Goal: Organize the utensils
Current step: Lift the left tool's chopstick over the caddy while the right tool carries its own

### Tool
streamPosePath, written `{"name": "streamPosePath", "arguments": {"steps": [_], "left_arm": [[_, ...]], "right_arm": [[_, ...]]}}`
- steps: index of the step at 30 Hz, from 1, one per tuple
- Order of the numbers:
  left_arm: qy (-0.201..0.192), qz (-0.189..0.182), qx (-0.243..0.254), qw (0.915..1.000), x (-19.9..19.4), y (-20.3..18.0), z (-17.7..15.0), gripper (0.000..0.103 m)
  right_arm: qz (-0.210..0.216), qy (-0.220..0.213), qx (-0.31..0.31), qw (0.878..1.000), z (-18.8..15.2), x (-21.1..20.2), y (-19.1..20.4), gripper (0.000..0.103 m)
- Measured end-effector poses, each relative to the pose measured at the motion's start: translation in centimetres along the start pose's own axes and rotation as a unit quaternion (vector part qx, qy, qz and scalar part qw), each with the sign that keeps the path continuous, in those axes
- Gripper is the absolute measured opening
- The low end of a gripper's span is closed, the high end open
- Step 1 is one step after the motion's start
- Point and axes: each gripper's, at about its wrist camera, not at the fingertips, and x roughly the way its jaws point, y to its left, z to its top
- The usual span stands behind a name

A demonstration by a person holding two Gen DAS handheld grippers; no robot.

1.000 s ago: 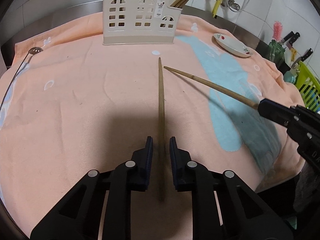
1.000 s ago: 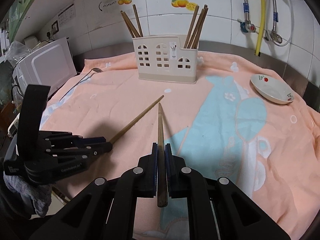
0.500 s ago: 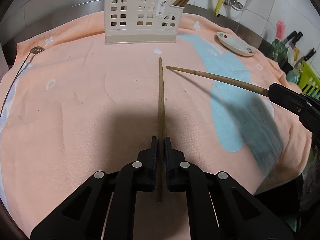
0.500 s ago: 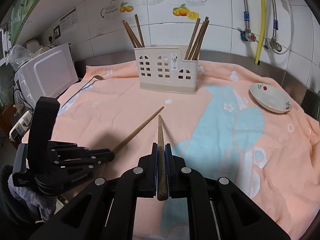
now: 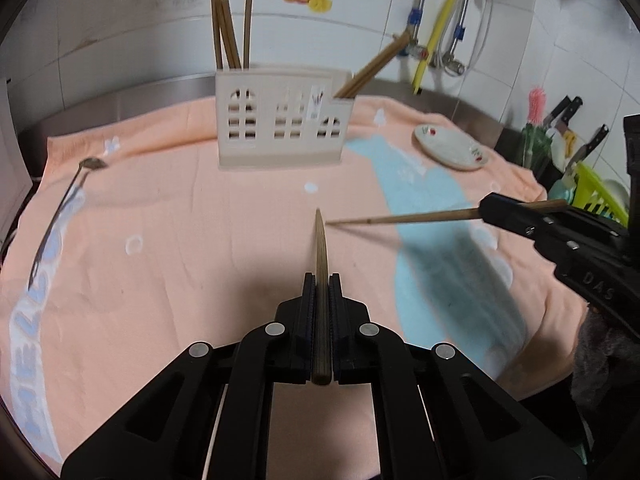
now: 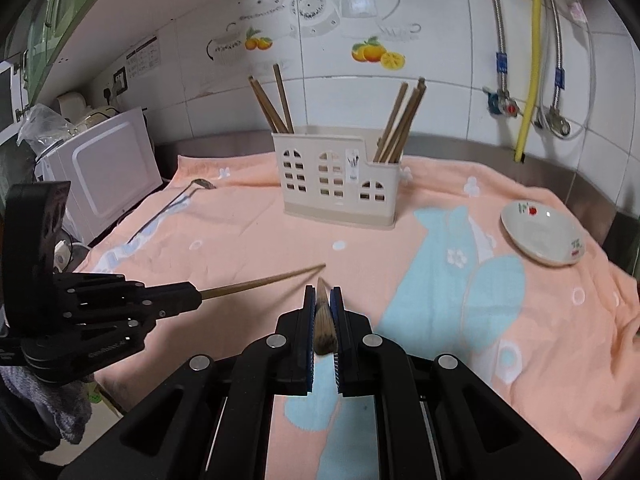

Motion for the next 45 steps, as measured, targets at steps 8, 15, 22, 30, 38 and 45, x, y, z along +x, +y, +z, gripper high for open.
{"name": "streamPosePath", "arguments": {"steps": [8,15,22,30,38,45], "left_arm": [[-0.028,-0.001,0.007,0.9996,-1.2,0.4,3.6,0.005],[-0.028,-0.001,0.010,0.9996,-0.6,1.0,6.6,0.006],[-0.032,0.004,0.037,0.9988,-0.4,0.8,9.4,0.005],[-0.057,0.004,0.045,0.9974,-1.4,0.9,13.5,0.005],[-0.106,0.014,0.053,0.9928,-3.0,0.4,19.2,0.005],[-0.169,0.045,0.073,0.9819,-4.6,-0.2,24.2,0.005]], "right_arm": [[0.006,-0.008,-0.008,1.000,3.1,0.3,-0.4,0.007],[0.011,-0.003,-0.013,1.000,6.2,1.1,-1.1,0.007],[0.010,-0.001,-0.031,0.999,9.5,1.8,-1.4,0.007],[0.010,-0.016,-0.043,0.999,13.5,1.6,-1.8,0.007],[0.015,-0.038,-0.036,0.999,17.4,1.6,-2.5,0.007],[0.012,-0.059,-0.028,0.998,20.9,1.5,-3.0,0.007]]}}
